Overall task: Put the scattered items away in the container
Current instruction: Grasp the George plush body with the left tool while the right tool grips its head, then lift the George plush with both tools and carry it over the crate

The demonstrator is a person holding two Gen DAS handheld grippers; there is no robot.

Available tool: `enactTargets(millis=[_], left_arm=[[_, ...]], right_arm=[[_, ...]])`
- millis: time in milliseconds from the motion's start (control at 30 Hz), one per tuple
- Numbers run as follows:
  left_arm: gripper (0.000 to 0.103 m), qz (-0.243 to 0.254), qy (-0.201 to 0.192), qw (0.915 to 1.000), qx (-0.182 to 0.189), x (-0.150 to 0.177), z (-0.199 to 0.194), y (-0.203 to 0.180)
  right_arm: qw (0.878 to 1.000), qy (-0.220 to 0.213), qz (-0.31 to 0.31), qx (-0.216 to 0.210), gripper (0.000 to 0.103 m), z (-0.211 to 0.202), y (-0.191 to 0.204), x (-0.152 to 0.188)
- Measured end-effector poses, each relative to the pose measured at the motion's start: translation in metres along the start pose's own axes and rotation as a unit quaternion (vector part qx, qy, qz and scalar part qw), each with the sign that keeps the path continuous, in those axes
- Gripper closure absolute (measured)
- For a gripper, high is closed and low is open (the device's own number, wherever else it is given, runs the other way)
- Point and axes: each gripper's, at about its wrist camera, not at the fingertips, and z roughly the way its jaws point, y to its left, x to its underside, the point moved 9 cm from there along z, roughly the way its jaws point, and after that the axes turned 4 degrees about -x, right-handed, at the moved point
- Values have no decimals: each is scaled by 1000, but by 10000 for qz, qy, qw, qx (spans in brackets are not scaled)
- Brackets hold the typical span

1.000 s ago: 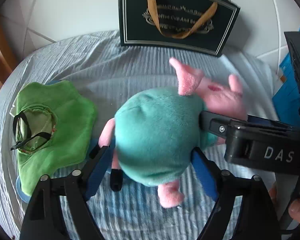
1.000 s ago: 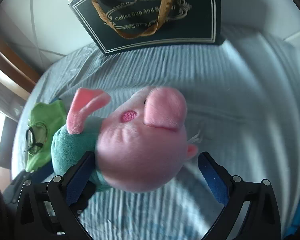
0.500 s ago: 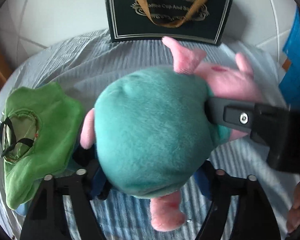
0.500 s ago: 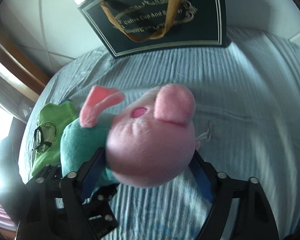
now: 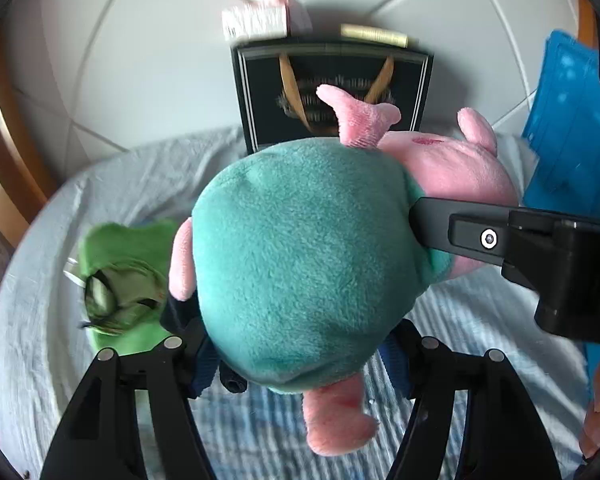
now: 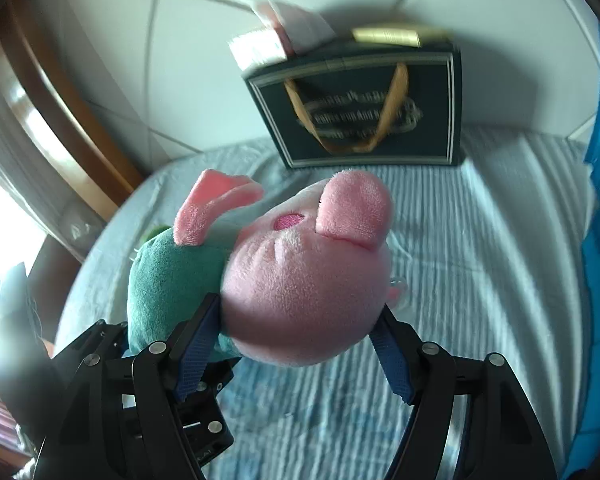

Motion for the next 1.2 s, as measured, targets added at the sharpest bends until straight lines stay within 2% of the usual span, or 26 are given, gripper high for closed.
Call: enactTargets(millis=[333, 500, 600, 767, 867, 1067, 1200], left_arm=[[37, 144, -801, 9967, 55, -61, -127, 4], [37, 248, -1141, 9928, 256, -93, -179, -16], [37, 350, -1287, 9900, 454, -114, -208, -41], [37, 631, -1476, 9843, 728, -146, -244, -106], [37, 758, -1451, 9822, 919, -161, -261, -160], [37, 901, -1432, 9802, 1028, -183, -276, -286], [37, 953, -1121, 9833, 1068, -191, -265, -372]], right_arm=[[9975, -680, -144, 111, 31, -118, 58, -51], [9939, -1008, -219, 379, 31, -186, 66, -74], [9920, -1122, -179, 551, 31, -226, 58, -83], [9871, -1378, 2, 815, 31, -302, 20, -92], [9846, -1471, 107, 943, 31, -345, -17, -93], [9810, -1627, 164, 1043, 31, -429, -123, -93], [9830, -1474, 261, 1066, 31, -461, -204, -92]])
